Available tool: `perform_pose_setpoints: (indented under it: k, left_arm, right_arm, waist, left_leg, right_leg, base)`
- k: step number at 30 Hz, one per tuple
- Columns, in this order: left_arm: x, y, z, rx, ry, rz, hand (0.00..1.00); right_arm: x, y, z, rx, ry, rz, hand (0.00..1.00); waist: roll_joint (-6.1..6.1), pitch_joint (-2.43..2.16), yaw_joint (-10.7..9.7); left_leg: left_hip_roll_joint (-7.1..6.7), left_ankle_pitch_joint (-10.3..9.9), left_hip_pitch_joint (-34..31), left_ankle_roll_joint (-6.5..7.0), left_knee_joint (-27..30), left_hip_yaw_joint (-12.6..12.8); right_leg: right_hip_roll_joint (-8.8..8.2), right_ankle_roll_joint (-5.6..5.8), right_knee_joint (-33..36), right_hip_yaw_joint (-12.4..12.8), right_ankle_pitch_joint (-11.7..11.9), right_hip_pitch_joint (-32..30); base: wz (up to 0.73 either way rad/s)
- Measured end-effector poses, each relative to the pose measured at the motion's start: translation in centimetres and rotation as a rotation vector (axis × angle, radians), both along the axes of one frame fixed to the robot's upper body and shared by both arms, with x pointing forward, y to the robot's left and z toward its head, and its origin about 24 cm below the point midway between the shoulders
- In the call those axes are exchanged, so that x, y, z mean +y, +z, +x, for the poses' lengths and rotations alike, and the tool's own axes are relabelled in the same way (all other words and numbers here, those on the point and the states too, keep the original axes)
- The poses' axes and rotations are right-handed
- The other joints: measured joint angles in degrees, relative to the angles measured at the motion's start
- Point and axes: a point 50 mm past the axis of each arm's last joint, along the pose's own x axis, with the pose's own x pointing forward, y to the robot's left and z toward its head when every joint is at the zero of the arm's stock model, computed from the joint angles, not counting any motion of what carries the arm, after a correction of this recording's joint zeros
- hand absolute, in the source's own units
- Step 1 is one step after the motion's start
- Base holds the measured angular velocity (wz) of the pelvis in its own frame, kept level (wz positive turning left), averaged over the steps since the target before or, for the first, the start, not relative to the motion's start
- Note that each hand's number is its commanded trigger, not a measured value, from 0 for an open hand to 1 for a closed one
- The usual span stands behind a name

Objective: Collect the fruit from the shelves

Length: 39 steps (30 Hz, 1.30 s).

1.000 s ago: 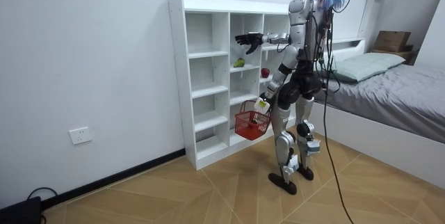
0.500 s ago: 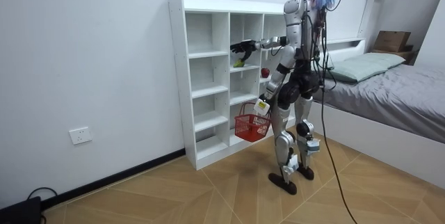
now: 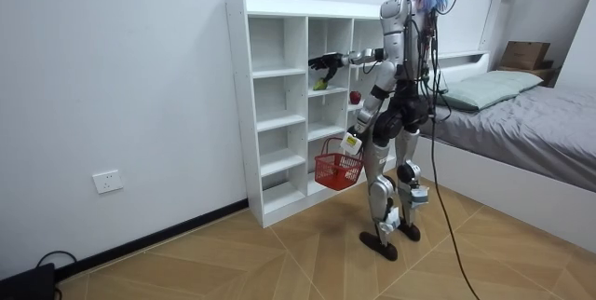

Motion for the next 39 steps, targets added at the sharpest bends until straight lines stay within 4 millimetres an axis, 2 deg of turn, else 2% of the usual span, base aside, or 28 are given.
perform_pose_setpoints:
  k: [14,18,22,28,39]
  left_arm:
    - [0.1,0.0,-0.1,0.007,-0.003,-0.003,1.0]
    - [0.1,0.0,-0.1,0.004,-0.002,-0.002,1.0]
    - [-0.1,0.3,0.0,-0.01,-0.001,-0.006,1.0]
    - [-0.2,0.5,0.0,-0.024,-0.002,-0.012,1.0]
    - [-0.3,0.5,0.0,-0.017,-0.001,-0.016,1.0]
  right_arm:
    - [0.1,-0.9,-0.1,0.054,0.008,-0.032,0.0]
    - [0.6,-1.9,-0.3,0.113,0.04,-0.061,0.0]
    - [0.3,-3.3,-0.5,0.195,0.044,-0.086,0.0]
    - [-0.1,-3.6,-0.5,0.228,0.045,-0.103,0.0]
    - [-0.2,-3.7,-0.5,0.246,0.051,-0.105,0.0]
  waist:
    - [0.11,-0.09,0.31]
    - [0.12,-0.11,0.38]
    - [0.13,-0.13,0.85]
    - [0.25,-0.26,1.62]
    - [0.38,-0.34,1.78]
  left_leg:
    - [0.01,0.01,0.27,0.0,0.37,0.03]
    - [0.01,0.01,0.32,0.0,0.57,0.03]
    - [0.0,0.0,0.25,0.0,0.92,-0.03]
    - [0.01,0.0,0.28,0.0,1.35,-0.09]
    - [0.01,0.01,0.35,0.0,1.41,-0.13]
  right_leg:
    - [-0.02,0.0,0.03,0.01,0.0,0.27]
    - [-0.02,0.0,0.03,-0.02,0.0,0.4]
    - [-0.06,-0.01,0.08,0.0,0.01,0.53]
    - [-0.05,-0.1,0.18,-0.04,0.06,0.78]
    - [-0.03,-0.2,0.18,-0.04,0.13,0.87]
  base:
    - [0.0]
    - [0.0]
    - [0.0]
    - [0.0]
    - [0.0]
